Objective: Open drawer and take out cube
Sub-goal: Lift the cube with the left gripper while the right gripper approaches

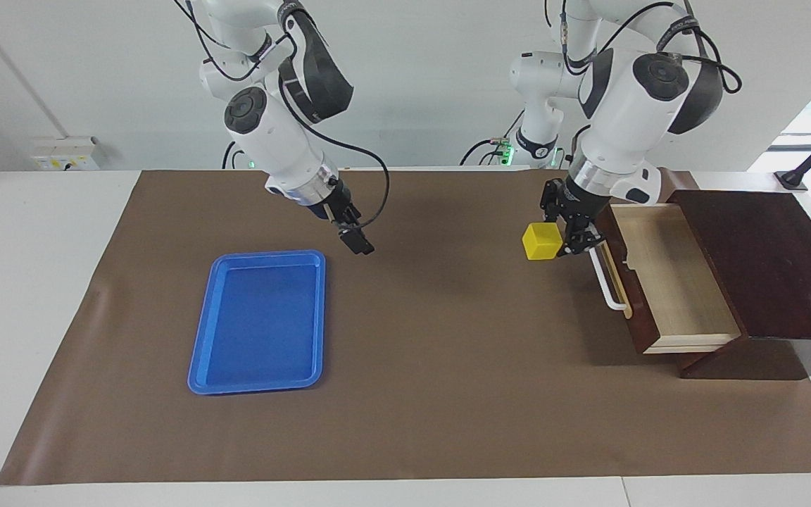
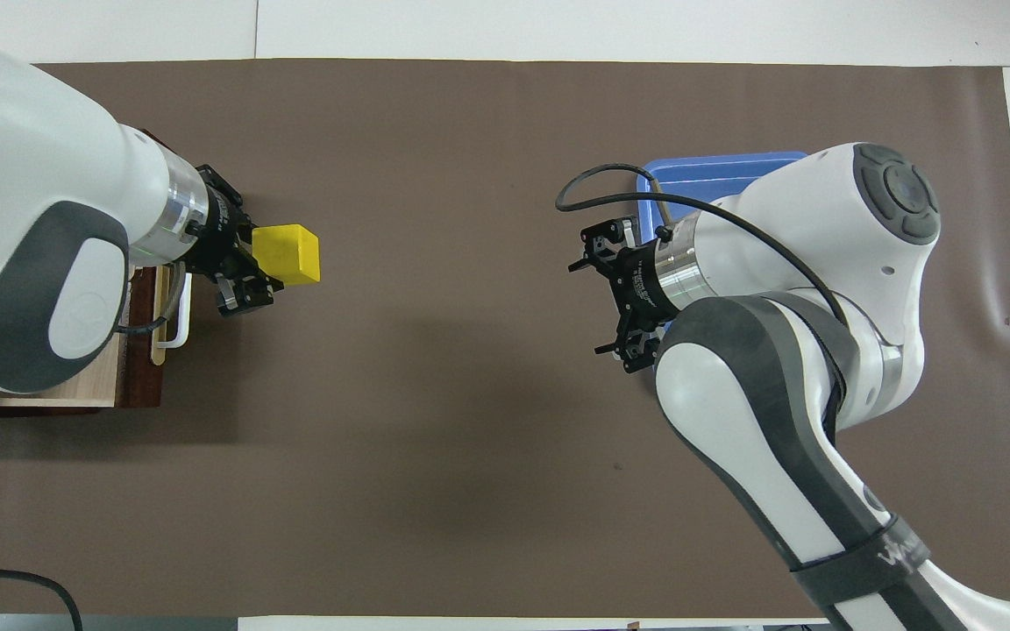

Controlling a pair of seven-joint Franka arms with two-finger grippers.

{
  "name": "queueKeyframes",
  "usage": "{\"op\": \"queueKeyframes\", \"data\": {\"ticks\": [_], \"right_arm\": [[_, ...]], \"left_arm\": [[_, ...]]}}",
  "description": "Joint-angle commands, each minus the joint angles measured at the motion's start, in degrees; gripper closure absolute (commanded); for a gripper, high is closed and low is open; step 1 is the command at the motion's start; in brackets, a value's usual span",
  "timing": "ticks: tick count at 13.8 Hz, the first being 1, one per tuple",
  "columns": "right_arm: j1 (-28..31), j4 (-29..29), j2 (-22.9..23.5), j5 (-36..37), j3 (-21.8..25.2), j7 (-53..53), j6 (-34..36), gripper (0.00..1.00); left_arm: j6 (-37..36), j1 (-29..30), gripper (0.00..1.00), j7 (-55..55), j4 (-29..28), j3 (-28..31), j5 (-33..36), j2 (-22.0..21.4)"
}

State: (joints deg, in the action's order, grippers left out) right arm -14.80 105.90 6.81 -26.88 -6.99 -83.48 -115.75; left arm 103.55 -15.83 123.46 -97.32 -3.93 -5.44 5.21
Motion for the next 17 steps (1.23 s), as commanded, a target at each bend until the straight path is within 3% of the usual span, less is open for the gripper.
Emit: {"op": "queueKeyframes", "data": {"ticks": [1,5,10,15,17], "right_arm": [[-0.8,-2.2,1.8,-2.8,0.1,-1.3,-0.5,0.0],[-0.9,-2.5,1.9,-5.7,0.1,-5.1,-0.8,0.0],[-1.5,-2.7,2.4,-10.7,0.0,-9.8,-1.2,0.0],[-4.7,-6.2,5.8,-9.5,0.1,-10.6,-1.4,0.0],[-6.5,-9.3,9.2,-6.4,0.1,-10.5,-0.9,0.0]], "left_arm": [[3.2,-4.3,1.0,2.9,-5.9,1.0,-2.1,-4.1],[5.4,-8.6,1.0,9.5,-7.7,1.0,-2.0,-4.9],[11.1,-13.7,1.0,17.8,-7.4,1.1,-1.2,-1.8],[12.7,-17.2,1.0,21.7,-6.8,1.1,0.5,-1.1],[12.1,-17.6,1.0,24.3,-6.4,1.1,0.5,-0.7]]}}
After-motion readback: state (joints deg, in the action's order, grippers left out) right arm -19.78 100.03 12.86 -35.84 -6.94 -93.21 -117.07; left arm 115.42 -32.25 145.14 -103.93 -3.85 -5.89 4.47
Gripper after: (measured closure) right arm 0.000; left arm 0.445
